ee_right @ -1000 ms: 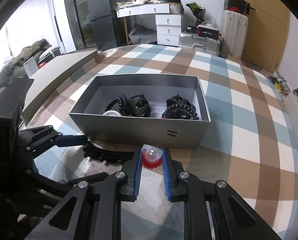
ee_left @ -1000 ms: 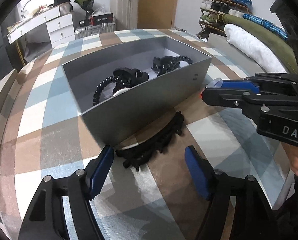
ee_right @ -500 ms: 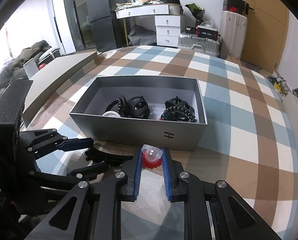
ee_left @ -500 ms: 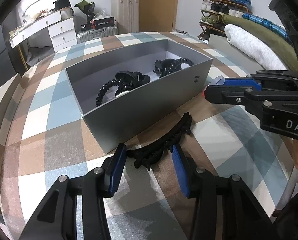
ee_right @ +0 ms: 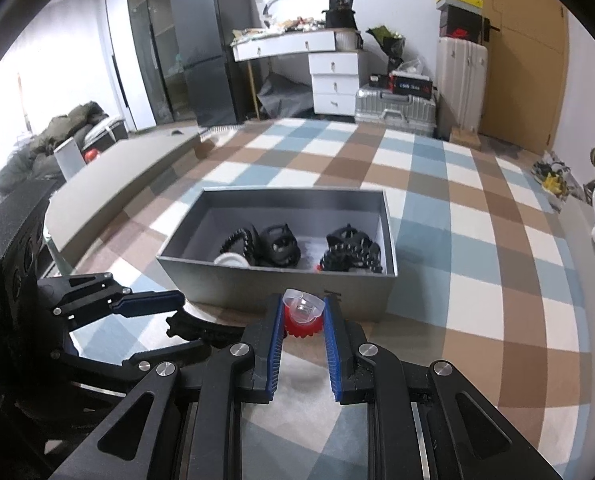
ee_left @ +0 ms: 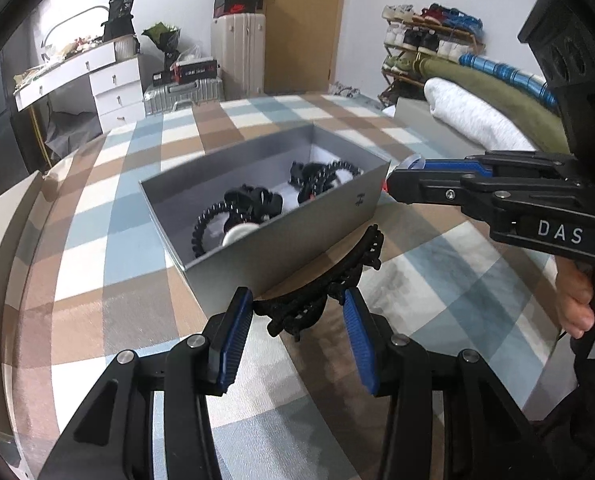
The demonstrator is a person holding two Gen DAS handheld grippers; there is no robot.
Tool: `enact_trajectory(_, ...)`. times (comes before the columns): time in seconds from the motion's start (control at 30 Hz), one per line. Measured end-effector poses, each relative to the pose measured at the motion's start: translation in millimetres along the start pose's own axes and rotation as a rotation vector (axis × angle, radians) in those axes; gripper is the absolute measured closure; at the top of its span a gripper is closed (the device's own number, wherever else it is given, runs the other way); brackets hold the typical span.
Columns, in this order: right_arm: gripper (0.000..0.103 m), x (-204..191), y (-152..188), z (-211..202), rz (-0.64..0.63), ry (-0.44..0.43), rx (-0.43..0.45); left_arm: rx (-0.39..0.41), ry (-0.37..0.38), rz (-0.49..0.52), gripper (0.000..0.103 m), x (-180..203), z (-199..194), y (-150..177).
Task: Organize jewelry
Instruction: 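Carry the claw clip and red-capped item over the grey box with both grippers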
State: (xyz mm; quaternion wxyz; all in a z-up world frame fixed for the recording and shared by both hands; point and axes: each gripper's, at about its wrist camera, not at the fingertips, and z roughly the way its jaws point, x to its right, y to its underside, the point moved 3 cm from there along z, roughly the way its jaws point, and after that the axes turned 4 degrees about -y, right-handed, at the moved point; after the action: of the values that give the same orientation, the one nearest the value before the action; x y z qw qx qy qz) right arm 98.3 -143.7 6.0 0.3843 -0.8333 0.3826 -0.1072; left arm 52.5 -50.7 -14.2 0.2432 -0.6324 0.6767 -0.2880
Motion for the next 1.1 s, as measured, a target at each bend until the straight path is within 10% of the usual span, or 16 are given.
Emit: enact_trajectory(1.1,0.084,16,-9,-9,0.092,-0.031,0.133,0.162,-0.026,-0.126,0.062,-41,-19,-19)
